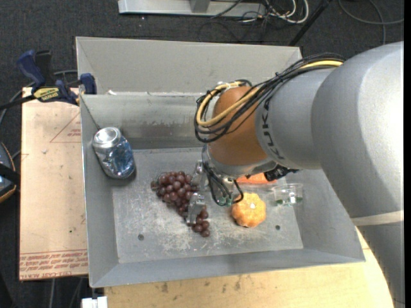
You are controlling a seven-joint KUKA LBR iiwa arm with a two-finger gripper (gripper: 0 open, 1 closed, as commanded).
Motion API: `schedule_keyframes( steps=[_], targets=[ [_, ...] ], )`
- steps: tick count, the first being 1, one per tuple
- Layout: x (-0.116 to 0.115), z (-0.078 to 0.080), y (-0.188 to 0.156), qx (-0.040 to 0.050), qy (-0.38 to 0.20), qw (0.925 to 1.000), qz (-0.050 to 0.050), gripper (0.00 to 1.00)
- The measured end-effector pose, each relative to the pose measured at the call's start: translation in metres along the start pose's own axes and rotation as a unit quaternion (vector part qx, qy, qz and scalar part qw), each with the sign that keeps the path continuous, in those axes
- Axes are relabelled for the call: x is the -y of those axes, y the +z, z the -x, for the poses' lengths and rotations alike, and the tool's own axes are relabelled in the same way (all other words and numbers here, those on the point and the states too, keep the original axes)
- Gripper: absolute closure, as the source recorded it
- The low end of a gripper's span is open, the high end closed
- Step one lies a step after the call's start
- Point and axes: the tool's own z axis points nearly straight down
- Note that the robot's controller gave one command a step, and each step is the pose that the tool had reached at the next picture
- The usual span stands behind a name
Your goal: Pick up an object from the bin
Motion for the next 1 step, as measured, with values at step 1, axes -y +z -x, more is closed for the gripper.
schedule_keyframes(
  steps=[1],
  targets=[
    [0.0002, -0.0008, -0.0026, -0.0006, 0.0, 1.0, 0.0, 1.0]
  ],
)
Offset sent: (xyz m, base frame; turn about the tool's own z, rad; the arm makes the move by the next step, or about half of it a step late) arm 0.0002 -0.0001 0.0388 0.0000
